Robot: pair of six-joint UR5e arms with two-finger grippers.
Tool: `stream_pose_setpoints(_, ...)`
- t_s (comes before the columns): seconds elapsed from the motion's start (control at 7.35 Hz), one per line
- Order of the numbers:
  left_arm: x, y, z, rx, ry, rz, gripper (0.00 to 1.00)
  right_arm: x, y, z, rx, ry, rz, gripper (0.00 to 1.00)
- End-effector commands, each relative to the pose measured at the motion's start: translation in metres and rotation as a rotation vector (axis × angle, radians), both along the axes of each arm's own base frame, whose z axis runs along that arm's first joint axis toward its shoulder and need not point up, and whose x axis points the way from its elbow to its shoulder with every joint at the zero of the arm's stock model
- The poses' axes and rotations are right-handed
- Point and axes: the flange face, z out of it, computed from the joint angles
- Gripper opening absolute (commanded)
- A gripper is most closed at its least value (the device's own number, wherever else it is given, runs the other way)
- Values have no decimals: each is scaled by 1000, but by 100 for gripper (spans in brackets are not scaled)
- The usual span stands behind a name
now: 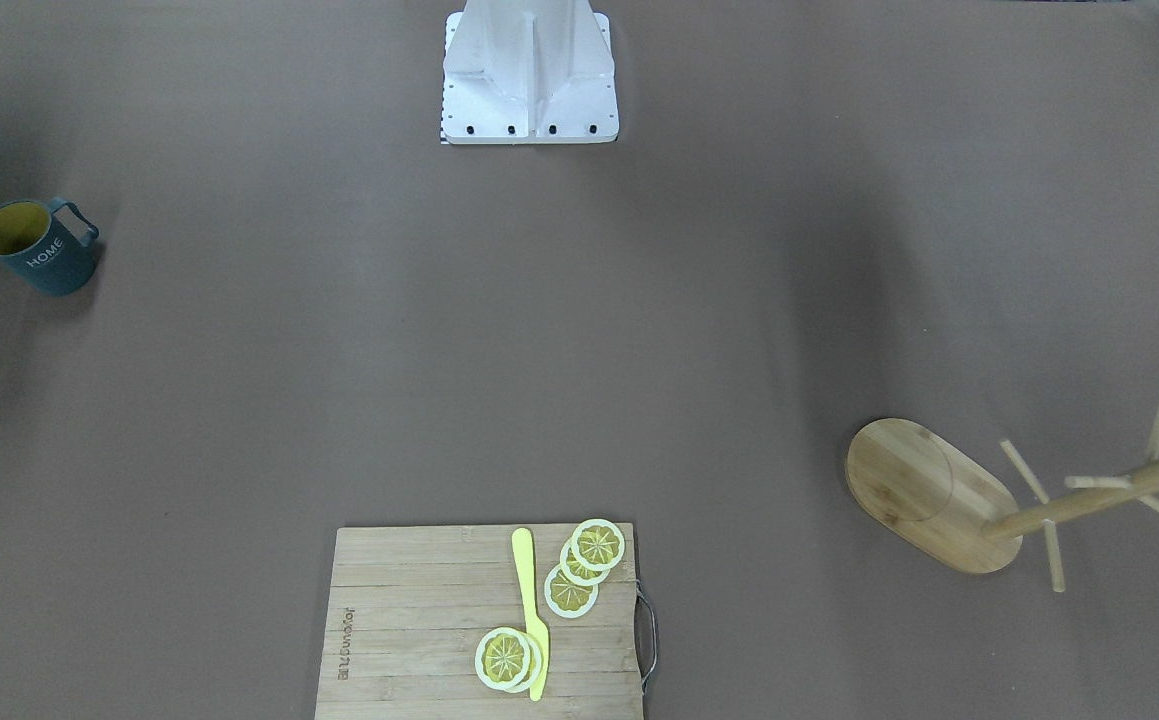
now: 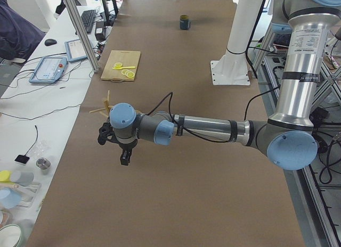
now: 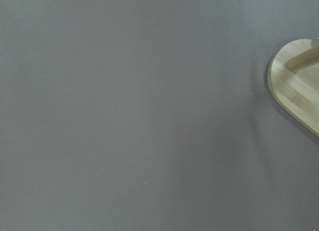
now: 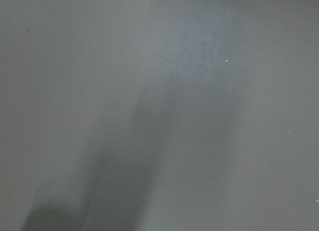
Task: Hang cup on storage rack
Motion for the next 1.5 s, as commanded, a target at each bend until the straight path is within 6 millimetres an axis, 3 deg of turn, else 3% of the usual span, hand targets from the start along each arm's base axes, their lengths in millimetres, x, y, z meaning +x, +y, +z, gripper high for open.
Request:
stream_pose_setpoints(0.0,0,-2,-7,34,6,0,99,-35,11,2,-66,-73,38,100)
stream_pose_setpoints(0.27,-1,8,-10,115,-2,1,99,-89,23,-1,-152,-78,-4,100)
stream_pose_setpoints(0.41,-1,26,11,163,1,0,99,-121,47,-13,-181,-43,-17,100)
stream_pose_setpoints(0.54,-1,32,17,172,2,-1,99,-129,77,-18,-180,-22,-41,100)
stream_pose_setpoints(0.68,-1,32,19,168,2,-1,99,-124,104,-6,-158,-30,-62,100)
stream_pose_setpoints(0.82,-2,33,18,171,2,-3,99,-126,113,0,-157,-23,-78,99)
stream_pose_setpoints(1.36,-1,33,19,171,1,0,99,-149,110,13,-131,42,-104,88)
